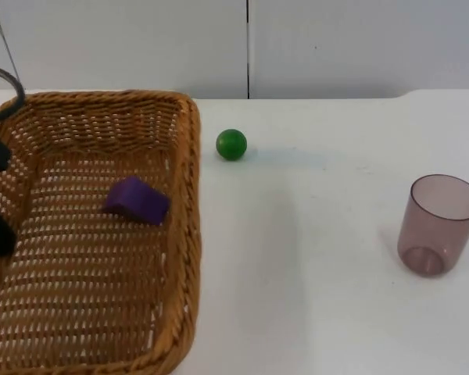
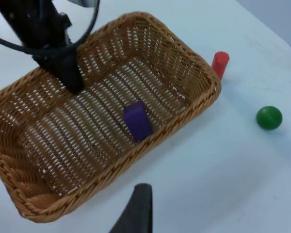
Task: Pick up the basket with the left hand and place the triangular block into the basket with the right hand.
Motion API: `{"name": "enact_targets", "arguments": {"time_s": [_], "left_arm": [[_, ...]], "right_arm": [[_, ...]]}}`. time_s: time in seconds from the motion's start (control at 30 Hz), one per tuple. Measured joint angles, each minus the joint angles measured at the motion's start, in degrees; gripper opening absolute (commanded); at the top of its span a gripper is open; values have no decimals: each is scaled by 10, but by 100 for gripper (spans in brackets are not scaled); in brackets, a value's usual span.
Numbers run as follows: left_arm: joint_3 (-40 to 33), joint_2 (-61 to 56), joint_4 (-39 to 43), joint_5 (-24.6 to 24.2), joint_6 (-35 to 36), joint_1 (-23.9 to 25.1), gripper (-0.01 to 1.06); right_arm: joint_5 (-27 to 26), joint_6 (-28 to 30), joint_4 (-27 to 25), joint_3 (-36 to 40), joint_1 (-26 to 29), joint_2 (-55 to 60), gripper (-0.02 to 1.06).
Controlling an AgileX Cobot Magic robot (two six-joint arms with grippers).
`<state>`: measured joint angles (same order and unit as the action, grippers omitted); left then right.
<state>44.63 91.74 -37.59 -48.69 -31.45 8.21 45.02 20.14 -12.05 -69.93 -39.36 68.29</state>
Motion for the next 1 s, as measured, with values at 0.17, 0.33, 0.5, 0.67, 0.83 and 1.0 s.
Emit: {"name": "enact_targets", "arguments": {"time_s": [0.17, 0.33, 0.5, 0.67, 0.83, 1.0], "left_arm": [[0, 0, -22, 28, 13, -62, 0], [0, 28, -81, 73, 15, -136, 0], [0, 95, -123, 141, 16, -213, 0], [0, 154, -149, 212, 16, -261, 0], [0, 190, -169, 244, 17, -271, 1], [0, 193, -177, 251, 17, -272, 32]], "right_arm": [[-1, 0, 0, 30, 0, -64, 83], [1, -9, 0, 47, 0, -122, 83], [2, -11, 0, 60, 0, -170, 83], [3, -12, 0, 67, 0, -190, 83], [5, -12, 11, 67, 0, -191, 83], [6, -12, 12, 67, 0, -191, 83]]}}
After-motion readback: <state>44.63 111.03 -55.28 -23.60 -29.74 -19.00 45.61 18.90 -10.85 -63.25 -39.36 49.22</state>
